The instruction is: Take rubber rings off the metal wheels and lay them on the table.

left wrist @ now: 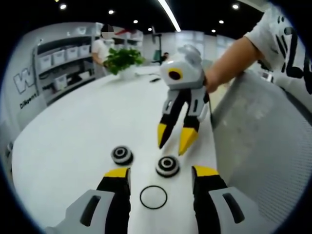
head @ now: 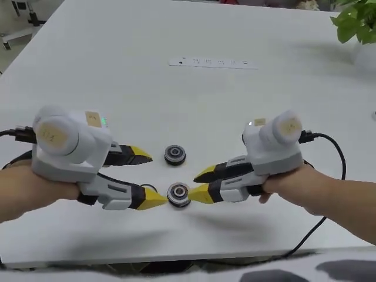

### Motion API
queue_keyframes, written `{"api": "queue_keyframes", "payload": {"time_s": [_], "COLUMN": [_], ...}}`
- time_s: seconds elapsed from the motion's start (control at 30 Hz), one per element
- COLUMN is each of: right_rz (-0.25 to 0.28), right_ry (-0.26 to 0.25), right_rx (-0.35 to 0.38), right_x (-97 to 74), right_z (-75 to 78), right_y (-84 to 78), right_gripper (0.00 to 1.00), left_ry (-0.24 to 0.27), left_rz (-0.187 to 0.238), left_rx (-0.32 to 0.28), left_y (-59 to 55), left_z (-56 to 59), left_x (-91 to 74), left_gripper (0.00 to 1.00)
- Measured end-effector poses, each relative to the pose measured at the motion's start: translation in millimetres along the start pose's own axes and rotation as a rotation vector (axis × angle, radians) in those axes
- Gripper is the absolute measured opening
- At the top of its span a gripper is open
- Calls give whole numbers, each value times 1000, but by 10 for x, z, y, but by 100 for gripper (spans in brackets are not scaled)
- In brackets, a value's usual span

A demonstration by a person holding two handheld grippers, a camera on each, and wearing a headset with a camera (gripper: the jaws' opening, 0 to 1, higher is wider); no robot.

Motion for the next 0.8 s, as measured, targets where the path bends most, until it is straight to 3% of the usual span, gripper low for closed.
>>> {"api": "queue_keyframes", "payload": {"time_s": [0.8], "right_rz": [-61], "right_ry": [-8], "right_rx": [-58], "right_x": [82], "right_z": [60], "right_y": [-126], "right_gripper": [16], "left_ry": [-55], "left_rz": [-38], "left_rx": [16], "left_y": [-38], "left_z": [122], "left_x": [298], "left_gripper": [44]}}
Point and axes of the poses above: the centre of the closed fingertips' face, and the gripper's own axes: x roughly forward along the fingers, z roughly to its right, y roughly out of its top, the point moved 7 cm from there along -x, roughly backward along the fingers, and after that the axes turned 11 degrees about y, right-handed, at the moved point
